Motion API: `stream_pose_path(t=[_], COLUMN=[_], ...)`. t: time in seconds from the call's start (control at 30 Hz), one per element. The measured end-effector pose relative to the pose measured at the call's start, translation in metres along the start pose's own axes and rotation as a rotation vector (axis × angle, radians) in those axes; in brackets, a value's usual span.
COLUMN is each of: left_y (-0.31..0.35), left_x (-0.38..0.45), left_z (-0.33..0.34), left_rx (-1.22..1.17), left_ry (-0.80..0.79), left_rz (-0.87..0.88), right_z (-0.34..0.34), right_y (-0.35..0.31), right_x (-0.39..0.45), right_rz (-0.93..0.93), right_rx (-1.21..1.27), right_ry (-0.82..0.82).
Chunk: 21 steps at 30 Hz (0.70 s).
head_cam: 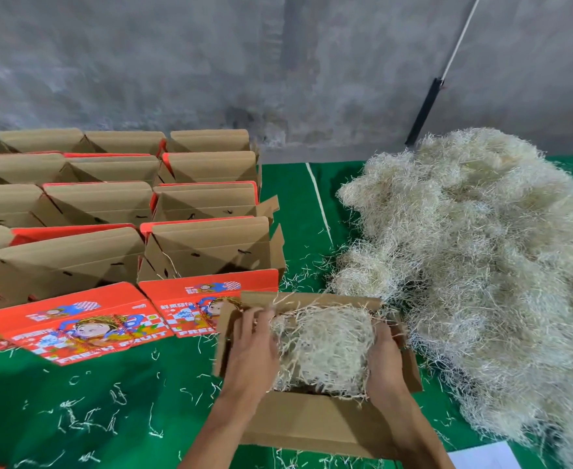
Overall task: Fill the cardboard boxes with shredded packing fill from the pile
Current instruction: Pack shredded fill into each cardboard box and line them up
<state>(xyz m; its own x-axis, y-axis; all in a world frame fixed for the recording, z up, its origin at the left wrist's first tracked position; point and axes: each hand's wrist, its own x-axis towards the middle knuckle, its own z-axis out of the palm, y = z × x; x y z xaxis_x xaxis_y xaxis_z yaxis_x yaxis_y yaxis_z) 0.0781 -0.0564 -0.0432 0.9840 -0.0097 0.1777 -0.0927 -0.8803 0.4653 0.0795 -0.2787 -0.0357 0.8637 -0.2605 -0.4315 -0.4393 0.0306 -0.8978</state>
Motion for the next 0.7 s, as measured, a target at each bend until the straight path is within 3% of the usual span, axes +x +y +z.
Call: stream_pose_path(t=[0.1, 0.27, 0.37, 0.43, 0.53, 0.6, 0.7], left_y=[0.026, 0.053, 0.02, -0.008, -0.011, 0.005, 0.037], left_x=[0.001, 0.004, 0.014, 0.024, 0.029, 0.028, 0.02], left_z=[-0.005, 0.014, 0.008, -0.003, -0.006, -0.005, -0.006], left_rx=[-0.167, -0.373, -0.53, -0.512, -0.241, -0.052, -0.182], left_ry=[-0.112, -0.229, -0.148, -0.069, -0.033, -0.015, -0.128], left_rz=[0.191, 0.028, -0.17, -0.266, -0.177, -0.018, 0.155], right_z=[0.006, 0.021, -0.002, -0.022, -0.02, -0.009, 0.004], right_y=[-0.003, -0.007, -0.012, -0.015, -0.02, -0.02, -0.024], right_x=[-0.011, -0.017, -0.01, -0.003, -0.005, -0.006, -0.004], right_rz=[-0.068, -0.31, -0.23, -0.221, -0.28, -0.235, -0.101], right_rx=[0.052, -0.014, -0.051, -0.12, -0.138, -0.042, 0.058], right_ry=[-0.107, -0.104, 0.043, 0.085, 0.026, -0.033, -0.111])
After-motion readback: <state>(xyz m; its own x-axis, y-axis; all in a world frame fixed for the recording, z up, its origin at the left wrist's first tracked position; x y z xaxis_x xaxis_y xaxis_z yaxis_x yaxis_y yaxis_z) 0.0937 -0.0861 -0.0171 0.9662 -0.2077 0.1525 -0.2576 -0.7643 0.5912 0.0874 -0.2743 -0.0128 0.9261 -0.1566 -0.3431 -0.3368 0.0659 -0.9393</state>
